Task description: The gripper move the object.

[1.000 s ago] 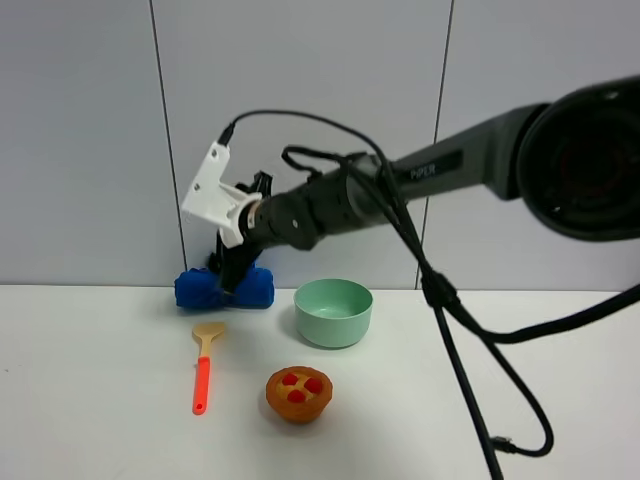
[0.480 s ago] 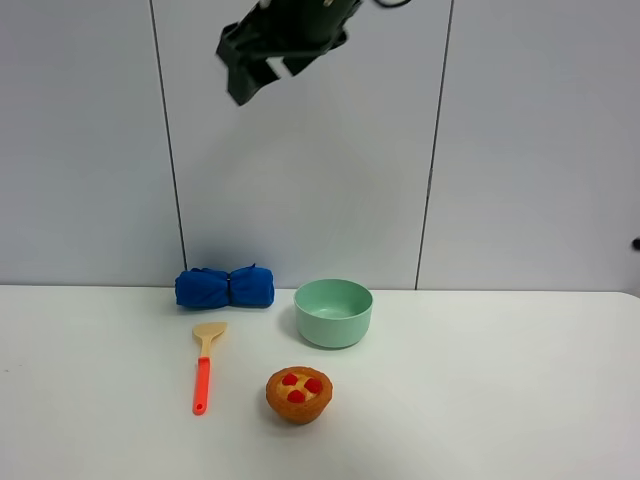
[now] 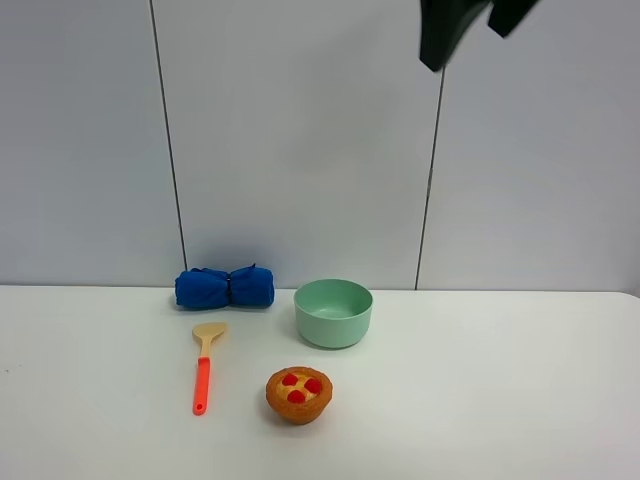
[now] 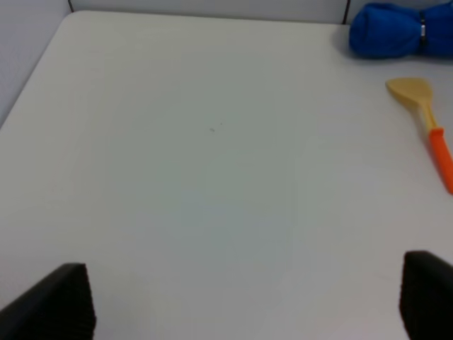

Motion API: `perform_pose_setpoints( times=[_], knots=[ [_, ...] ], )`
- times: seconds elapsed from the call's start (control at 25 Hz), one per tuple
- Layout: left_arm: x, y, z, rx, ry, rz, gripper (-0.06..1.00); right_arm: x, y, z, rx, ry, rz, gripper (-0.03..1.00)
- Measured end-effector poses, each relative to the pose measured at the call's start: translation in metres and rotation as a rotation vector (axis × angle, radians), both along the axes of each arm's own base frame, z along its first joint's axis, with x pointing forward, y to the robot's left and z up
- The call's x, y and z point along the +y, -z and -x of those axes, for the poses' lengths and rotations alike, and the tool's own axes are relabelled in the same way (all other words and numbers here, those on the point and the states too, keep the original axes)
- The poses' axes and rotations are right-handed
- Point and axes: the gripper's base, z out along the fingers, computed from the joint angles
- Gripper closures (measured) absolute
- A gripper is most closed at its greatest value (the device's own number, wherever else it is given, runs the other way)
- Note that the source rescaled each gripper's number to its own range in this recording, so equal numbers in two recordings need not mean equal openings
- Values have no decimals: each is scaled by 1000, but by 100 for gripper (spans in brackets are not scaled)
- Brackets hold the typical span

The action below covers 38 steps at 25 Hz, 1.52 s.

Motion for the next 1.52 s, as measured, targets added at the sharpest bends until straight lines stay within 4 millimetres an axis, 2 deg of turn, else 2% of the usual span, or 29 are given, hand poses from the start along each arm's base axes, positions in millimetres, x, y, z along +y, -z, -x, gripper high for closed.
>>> perform_pose_setpoints(
  times=[0.2, 0.32, 0.56, 0.68, 0.84, 0.92, 1.08, 1.32, 1.52],
  knots=[
    [0, 0, 0, 0, 0, 0, -6, -49, 52, 49, 109, 46, -84, 24],
    [0, 0, 0, 0, 0, 0, -6, -84, 72, 83, 132, 110, -151, 24],
    [0, 0, 0, 0, 0, 0, -6, -151, 88, 155, 41, 286, -251, 24],
    [0, 0, 0, 0, 0, 0, -6, -171, 97, 191, -43, 361, -326, 24],
    [0, 0, 0, 0, 0, 0, -6, -182, 116, 233, -146, 434, -471, 24],
    [0, 0, 0, 0, 0, 0, -6, -186, 126, 247, -193, 451, -527, 24],
    [0, 0, 0, 0, 0, 0, -6, -191, 142, 263, -264, 445, -576, 24],
    [0, 0, 0, 0, 0, 0, -6, -190, 149, 260, -276, 461, -573, 24],
    [0, 0, 0, 0, 0, 0, -6, -189, 149, 262, -322, 612, -552, 24]
  ],
)
